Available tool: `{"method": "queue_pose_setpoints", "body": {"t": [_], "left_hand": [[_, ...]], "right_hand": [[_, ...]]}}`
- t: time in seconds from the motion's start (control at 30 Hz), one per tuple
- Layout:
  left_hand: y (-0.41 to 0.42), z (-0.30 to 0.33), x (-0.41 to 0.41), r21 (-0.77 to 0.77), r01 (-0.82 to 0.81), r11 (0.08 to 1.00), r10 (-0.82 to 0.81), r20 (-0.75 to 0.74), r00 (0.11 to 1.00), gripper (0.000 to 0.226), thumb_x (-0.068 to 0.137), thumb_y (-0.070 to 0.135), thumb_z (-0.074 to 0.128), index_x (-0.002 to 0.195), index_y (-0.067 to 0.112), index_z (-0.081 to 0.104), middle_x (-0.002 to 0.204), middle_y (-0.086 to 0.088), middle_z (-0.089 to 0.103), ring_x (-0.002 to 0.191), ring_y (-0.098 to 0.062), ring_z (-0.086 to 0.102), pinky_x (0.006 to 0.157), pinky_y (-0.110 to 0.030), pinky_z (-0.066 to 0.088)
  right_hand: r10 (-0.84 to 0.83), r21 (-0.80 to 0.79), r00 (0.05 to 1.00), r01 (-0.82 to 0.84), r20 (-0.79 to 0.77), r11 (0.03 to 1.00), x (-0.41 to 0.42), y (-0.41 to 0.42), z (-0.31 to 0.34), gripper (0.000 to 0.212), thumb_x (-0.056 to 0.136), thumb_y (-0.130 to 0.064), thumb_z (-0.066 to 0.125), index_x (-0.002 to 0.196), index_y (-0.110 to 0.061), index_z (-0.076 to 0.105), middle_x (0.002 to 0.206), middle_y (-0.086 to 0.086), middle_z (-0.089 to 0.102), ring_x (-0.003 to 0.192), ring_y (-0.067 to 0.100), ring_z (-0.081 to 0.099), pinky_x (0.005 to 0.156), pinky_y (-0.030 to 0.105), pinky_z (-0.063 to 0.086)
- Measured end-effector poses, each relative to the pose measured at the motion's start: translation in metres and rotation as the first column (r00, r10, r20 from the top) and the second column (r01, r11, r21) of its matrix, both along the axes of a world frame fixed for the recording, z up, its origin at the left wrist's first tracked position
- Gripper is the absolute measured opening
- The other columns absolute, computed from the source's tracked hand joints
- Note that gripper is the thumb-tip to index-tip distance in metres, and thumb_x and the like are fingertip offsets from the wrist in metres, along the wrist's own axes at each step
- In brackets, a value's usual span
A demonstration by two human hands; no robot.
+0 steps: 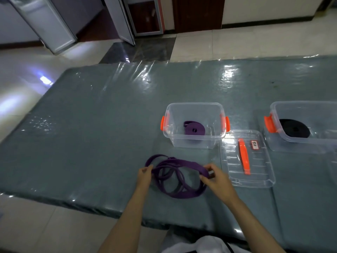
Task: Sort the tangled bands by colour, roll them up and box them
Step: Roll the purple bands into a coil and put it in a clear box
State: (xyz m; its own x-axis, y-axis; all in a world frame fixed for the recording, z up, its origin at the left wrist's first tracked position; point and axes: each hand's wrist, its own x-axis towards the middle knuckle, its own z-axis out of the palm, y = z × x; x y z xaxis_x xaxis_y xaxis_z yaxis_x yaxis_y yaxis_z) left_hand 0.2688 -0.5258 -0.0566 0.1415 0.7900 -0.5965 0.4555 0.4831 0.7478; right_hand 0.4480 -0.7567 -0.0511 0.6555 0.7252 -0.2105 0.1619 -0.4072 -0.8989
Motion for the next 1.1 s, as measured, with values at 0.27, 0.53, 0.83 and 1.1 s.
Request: {"method": "queue_pose_setpoints", "body": {"t": [0.27,0.53,0.83,1.1], "left_hand": [[0.01,0.017,0.012,0.179,0.029,0.983,-0.031,0.008,0.999,0.018,0.097,-0.009,0.059,0.104,0.006,0.05,0.103,-0.021,0.06,0.089,-0.028,0.06,0.085,-0.047,0.056],[0.049,0.08,0.009,0.555,0.032,0.831,-0.167,0.195,0.966,0.022,0.105,0.001,0.057,0.098,0.022,0.058,0.101,-0.001,0.062,0.08,-0.018,0.062,0.07,-0.028,0.055],[0.055,0.156,0.003,0.757,-0.086,0.648,-0.231,0.303,0.924,0.032,0.104,0.01,0.059,0.115,0.038,0.066,0.111,0.018,0.071,0.074,-0.013,0.067,0.07,-0.022,0.058],[0.04,0.213,0.013,0.788,-0.09,0.609,-0.35,0.369,0.861,0.022,0.101,0.013,0.064,0.113,0.031,0.067,0.106,0.01,0.074,0.081,-0.015,0.072,0.077,-0.025,0.059]], "right_hand": [[-0.117,0.039,0.993,0.117,0.006,0.992,-0.002,-0.006,0.006,0.02,0.087,-0.036,0.084,0.089,-0.037,0.063,0.101,-0.012,0.064,0.074,0.011,0.066,0.066,0.028,0.06],[-0.389,0.177,0.915,0.402,-0.106,0.898,0.011,-0.005,0.036,0.016,0.094,-0.042,0.074,0.104,-0.029,0.069,0.076,0.004,0.073,0.071,0.023,0.073,0.072,0.049,0.064],[-0.417,0.233,0.901,0.433,-0.119,0.871,0.011,0.001,0.056,0.012,0.093,-0.04,0.076,0.102,-0.034,0.069,0.083,-0.002,0.073,0.08,0.026,0.073,0.068,0.036,0.061],[-0.106,-0.116,0.988,0.093,-0.112,0.989,0.01,-0.003,0.037,0.05,0.098,-0.031,0.074,0.141,-0.01,0.06,0.131,0.006,0.068,0.12,0.027,0.065,0.098,0.038,0.053]]}}
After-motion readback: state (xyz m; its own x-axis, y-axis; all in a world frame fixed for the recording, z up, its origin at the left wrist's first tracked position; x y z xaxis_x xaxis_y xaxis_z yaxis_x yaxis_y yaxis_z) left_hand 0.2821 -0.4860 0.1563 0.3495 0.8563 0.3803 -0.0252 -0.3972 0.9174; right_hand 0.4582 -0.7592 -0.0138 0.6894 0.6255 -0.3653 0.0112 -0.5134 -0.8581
